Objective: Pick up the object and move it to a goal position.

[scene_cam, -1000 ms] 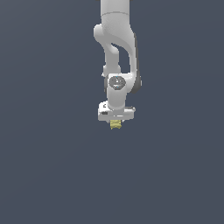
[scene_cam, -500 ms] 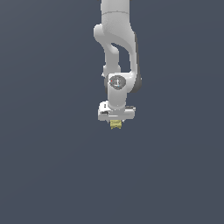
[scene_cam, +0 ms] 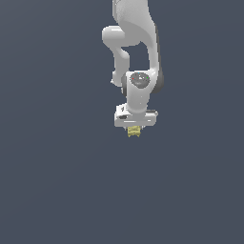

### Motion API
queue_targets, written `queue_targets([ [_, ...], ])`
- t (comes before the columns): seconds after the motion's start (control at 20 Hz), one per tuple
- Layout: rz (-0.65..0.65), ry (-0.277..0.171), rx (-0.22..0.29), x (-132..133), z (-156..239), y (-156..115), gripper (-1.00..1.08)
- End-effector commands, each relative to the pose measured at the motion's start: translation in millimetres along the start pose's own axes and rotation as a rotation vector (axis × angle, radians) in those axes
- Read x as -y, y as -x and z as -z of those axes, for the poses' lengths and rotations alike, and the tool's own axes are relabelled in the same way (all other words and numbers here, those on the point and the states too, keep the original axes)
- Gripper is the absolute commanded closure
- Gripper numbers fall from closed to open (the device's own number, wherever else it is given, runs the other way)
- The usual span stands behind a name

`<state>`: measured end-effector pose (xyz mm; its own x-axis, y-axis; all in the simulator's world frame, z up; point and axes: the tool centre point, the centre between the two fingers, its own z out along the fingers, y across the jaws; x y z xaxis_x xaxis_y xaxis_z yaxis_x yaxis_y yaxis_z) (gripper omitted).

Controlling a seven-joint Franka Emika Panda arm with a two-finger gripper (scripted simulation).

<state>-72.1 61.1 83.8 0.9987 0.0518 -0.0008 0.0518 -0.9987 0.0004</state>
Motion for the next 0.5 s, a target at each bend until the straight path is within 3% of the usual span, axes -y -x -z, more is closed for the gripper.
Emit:
queue_targets([
  [0.0,0.001,0.0,-0.001,16.6,18.3,-2.2,1.08],
  [0.45,0.001,0.001,-0.001,89.2,98.9,-13.5,1.08],
])
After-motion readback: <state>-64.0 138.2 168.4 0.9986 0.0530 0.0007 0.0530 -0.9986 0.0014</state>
